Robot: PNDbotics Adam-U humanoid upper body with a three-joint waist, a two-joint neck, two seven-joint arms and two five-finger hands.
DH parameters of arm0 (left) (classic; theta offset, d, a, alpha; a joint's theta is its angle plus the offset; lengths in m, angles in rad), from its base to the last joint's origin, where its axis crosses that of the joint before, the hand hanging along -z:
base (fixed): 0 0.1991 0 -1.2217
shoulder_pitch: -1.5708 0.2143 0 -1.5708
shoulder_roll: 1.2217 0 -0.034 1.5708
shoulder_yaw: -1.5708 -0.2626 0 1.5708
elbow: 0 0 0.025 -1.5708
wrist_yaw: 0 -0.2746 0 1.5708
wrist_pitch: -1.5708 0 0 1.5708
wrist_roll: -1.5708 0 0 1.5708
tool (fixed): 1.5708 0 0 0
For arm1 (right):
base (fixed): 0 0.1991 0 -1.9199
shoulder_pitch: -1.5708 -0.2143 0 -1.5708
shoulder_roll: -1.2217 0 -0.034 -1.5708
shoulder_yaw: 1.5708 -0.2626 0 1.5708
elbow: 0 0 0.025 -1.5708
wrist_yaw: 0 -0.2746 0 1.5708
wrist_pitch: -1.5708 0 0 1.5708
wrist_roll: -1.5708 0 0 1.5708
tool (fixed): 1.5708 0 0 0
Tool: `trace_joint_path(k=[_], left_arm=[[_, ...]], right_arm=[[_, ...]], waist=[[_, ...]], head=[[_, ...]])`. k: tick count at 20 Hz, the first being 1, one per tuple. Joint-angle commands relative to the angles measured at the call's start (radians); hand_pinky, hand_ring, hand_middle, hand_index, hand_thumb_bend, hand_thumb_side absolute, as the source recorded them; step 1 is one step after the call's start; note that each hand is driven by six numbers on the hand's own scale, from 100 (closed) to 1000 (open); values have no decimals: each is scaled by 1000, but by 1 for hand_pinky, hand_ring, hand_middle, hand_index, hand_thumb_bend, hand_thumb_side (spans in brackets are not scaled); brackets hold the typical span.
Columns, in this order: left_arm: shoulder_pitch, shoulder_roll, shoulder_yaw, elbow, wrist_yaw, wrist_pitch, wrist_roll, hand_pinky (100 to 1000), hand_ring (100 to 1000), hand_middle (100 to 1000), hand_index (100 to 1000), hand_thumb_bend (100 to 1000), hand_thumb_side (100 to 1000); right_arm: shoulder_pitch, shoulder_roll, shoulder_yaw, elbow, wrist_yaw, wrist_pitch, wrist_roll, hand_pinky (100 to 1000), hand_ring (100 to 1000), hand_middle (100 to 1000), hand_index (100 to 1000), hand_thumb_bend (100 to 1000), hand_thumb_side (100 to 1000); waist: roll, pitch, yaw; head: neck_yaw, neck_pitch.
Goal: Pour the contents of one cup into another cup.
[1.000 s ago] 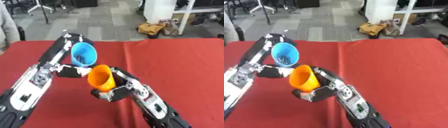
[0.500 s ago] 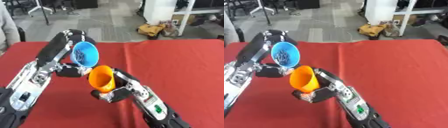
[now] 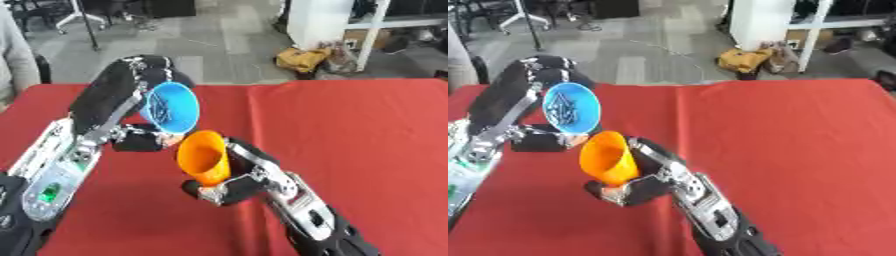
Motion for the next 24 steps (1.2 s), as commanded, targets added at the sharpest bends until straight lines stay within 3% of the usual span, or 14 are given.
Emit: trace_joint_path(k=[1, 24], left_arm=[[-25, 19, 7, -27, -44, -1, 16, 438, 304, 323, 670, 550, 100], [-13, 35, -6, -100, -233, -10, 100, 429, 333, 332, 652, 567, 100]], right_arm=[[-11, -1, -4, -11, 0, -2, 3, 702, 418, 683, 750, 327, 100], [-9, -1, -8, -8, 0, -5, 8, 703, 420, 685, 751, 326, 100]], waist=[[0, -15, 0], [-2, -15, 1]], head=[[-1, -12], [-6, -12]])
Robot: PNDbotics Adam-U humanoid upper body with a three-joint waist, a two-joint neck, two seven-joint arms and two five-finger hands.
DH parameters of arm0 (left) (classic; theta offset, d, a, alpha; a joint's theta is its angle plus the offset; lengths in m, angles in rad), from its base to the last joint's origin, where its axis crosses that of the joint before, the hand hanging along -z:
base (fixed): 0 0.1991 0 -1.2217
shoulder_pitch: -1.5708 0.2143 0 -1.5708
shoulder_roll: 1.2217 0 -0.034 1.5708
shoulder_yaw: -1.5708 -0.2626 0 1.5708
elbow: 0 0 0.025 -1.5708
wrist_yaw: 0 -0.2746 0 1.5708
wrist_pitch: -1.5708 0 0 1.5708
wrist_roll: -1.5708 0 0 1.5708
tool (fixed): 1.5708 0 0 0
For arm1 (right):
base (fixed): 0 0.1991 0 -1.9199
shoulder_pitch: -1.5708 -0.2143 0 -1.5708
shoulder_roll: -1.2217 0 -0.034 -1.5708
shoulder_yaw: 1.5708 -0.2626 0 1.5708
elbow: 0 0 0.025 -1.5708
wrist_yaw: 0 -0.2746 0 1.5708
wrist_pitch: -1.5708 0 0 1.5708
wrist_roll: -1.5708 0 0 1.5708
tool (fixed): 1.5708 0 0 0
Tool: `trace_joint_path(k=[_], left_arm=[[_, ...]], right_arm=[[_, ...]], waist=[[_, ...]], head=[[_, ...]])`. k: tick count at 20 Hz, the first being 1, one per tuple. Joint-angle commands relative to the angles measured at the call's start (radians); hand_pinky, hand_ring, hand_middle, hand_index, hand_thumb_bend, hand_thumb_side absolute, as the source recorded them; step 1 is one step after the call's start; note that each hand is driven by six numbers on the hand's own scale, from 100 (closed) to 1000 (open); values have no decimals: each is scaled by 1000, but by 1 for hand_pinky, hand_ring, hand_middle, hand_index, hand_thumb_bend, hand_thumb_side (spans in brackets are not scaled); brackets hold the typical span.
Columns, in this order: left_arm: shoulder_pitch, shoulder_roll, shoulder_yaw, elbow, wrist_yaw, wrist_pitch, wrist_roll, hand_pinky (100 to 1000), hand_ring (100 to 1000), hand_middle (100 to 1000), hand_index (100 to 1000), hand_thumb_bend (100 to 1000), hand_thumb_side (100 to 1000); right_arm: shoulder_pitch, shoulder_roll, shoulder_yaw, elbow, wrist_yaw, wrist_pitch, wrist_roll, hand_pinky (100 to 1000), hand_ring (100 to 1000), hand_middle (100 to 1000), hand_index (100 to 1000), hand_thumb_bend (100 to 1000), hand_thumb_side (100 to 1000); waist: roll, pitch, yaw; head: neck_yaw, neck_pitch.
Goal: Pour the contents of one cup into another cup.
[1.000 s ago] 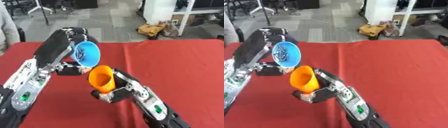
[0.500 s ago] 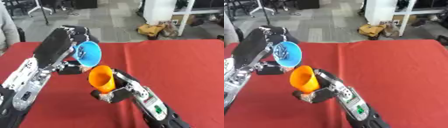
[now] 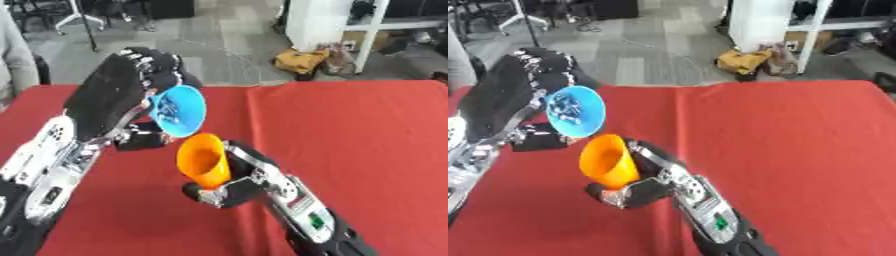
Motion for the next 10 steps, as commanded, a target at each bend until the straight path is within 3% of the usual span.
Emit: trace_joint_path(k=[1, 10], left_arm=[[-13, 29, 6, -24, -13, -7, 12, 429, 334, 332, 652, 567, 100], [-5, 42, -1, -34, -80, -20, 36, 428, 351, 337, 649, 573, 100]], right_arm=[[-16, -1, -8, -8, -1, -2, 4, 703, 421, 685, 752, 326, 100], [-17, -2, -10, -8, -2, -2, 9, 704, 422, 687, 753, 326, 100]], waist=[[1, -15, 1], [2, -15, 2]], head=[[-3, -8], [-4, -8]])
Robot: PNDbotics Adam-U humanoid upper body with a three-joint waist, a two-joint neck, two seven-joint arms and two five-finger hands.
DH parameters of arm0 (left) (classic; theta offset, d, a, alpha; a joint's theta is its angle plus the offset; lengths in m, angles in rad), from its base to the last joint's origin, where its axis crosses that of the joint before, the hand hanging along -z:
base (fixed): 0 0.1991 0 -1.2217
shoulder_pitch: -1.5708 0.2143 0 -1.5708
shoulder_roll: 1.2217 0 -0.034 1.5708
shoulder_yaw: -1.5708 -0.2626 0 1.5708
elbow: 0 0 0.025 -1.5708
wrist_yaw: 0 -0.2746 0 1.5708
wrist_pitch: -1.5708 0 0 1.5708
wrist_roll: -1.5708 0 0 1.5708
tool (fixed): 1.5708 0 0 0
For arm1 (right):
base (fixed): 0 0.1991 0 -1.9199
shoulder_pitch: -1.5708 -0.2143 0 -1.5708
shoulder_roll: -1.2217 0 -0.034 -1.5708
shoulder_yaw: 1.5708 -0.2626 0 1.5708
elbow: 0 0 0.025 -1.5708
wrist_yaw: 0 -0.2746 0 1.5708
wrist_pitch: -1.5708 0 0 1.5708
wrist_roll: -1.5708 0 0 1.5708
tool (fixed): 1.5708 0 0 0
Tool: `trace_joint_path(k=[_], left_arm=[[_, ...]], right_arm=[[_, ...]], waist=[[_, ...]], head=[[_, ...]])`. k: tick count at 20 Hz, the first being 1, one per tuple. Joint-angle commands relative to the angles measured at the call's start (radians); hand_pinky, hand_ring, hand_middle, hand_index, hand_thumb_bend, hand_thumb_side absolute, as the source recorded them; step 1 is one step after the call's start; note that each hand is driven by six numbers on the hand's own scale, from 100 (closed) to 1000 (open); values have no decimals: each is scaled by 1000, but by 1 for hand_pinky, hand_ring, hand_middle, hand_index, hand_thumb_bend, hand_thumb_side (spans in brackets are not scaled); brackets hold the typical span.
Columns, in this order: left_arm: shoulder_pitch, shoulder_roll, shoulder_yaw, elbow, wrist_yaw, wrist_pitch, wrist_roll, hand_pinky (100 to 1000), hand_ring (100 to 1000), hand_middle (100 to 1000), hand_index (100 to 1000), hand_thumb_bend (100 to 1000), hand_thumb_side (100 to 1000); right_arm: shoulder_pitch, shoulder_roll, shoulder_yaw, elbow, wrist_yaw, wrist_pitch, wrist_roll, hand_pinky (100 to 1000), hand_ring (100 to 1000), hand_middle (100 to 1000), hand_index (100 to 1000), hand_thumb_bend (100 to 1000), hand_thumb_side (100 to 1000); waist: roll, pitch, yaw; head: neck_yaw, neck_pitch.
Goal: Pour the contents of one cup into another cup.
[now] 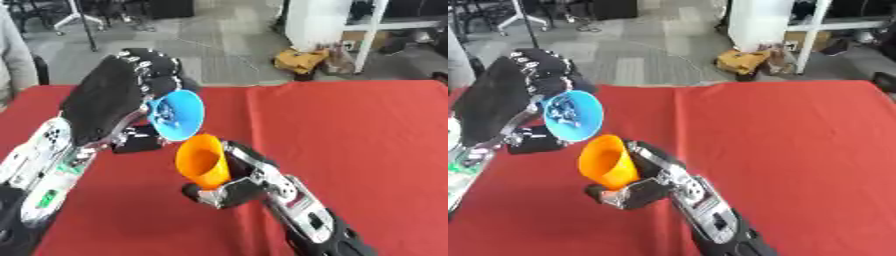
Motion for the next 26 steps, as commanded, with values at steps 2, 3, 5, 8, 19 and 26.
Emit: trace_joint_path(k=[2, 3, 5, 8, 19, 26], left_arm=[[-11, 26, 1, -13, -36, -6, 18, 427, 355, 337, 648, 577, 100], [-11, 27, 0, -12, -43, -9, 21, 427, 356, 337, 648, 578, 100], [-11, 29, -2, -12, -60, -13, 27, 426, 358, 338, 648, 581, 100], [-10, 30, -3, -11, -83, -17, 35, 426, 362, 340, 648, 585, 100], [-14, 32, -11, -19, -169, -31, 53, 424, 376, 346, 648, 597, 100], [-18, 29, -13, -22, -213, -26, 56, 424, 382, 348, 647, 602, 100]], right_arm=[[-18, -3, -10, -8, -1, -4, 6, 704, 422, 687, 753, 326, 100], [-18, -3, -10, -8, -1, -4, 7, 704, 422, 687, 753, 326, 100], [-18, -3, -10, -8, -1, -5, 7, 705, 422, 687, 753, 326, 100], [-18, -3, -11, -7, -1, -5, 8, 705, 423, 688, 753, 326, 100], [-19, -4, -11, -5, 1, -6, 9, 703, 422, 686, 753, 326, 100], [-19, -2, -12, -4, 2, -7, 10, 703, 422, 685, 753, 326, 100]], waist=[[2, -15, 1], [2, -15, 1], [2, -15, 2], [2, -15, 2], [2, -14, 3], [3, -14, 0]], head=[[-2, -7], [-2, -7], [-3, -8], [-3, -7], [-5, -6], [-5, -5]])
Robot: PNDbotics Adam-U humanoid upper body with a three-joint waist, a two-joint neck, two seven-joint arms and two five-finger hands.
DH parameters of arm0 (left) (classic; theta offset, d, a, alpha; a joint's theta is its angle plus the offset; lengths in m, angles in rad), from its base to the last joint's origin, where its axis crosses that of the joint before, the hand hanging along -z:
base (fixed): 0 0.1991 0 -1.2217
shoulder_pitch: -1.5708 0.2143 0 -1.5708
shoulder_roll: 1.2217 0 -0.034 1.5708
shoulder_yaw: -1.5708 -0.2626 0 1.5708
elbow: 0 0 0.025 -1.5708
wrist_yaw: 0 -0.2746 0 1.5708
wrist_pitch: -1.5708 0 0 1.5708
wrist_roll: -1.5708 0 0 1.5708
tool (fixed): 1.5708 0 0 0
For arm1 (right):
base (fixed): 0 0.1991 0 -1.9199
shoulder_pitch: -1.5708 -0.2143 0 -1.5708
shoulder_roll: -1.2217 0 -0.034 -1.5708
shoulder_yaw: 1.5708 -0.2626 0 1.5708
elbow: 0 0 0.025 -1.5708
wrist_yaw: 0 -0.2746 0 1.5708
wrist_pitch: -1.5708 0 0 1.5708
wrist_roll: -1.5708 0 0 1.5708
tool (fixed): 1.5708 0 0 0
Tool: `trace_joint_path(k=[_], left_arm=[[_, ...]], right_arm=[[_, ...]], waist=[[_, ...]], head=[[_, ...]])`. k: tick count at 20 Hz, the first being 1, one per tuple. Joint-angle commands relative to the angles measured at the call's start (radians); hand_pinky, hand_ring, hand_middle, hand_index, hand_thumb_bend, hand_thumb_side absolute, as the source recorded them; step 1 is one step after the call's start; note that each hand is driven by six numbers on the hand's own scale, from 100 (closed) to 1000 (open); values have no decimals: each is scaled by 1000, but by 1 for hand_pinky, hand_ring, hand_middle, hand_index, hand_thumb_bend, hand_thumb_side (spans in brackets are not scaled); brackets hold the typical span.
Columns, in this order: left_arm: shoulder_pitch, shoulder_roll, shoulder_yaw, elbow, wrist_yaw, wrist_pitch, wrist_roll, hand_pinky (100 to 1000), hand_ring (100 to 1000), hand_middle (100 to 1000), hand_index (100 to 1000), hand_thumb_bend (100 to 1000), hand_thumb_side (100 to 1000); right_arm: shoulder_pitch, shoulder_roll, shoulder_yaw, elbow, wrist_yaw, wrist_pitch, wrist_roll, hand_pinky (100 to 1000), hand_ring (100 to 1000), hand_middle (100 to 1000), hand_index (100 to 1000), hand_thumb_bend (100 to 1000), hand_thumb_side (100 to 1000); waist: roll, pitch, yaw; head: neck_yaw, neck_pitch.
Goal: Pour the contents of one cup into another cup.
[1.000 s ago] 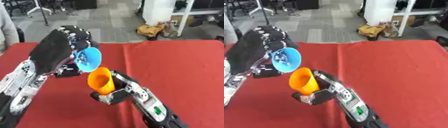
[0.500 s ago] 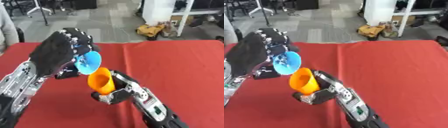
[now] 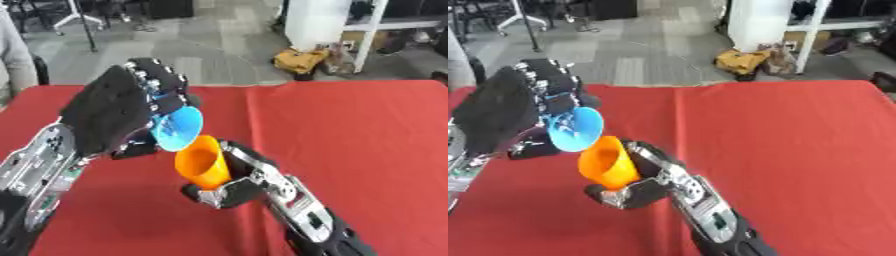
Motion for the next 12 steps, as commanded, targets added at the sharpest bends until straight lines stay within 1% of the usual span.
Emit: trace_joint_path(k=[1, 12], left_arm=[[-22, 20, 6, -18, -21, 6, 6, 423, 383, 348, 646, 604, 100], [-33, 12, 3, -14, -81, 23, 13, 423, 391, 351, 645, 614, 100]], right_arm=[[-19, -2, -7, -9, 1, -4, 4, 703, 423, 685, 754, 326, 100], [-18, 0, -7, -7, 2, -4, 6, 704, 423, 685, 754, 326, 100]], waist=[[2, -14, -1], [5, -16, -3]], head=[[-3, -5], [-4, -5]])
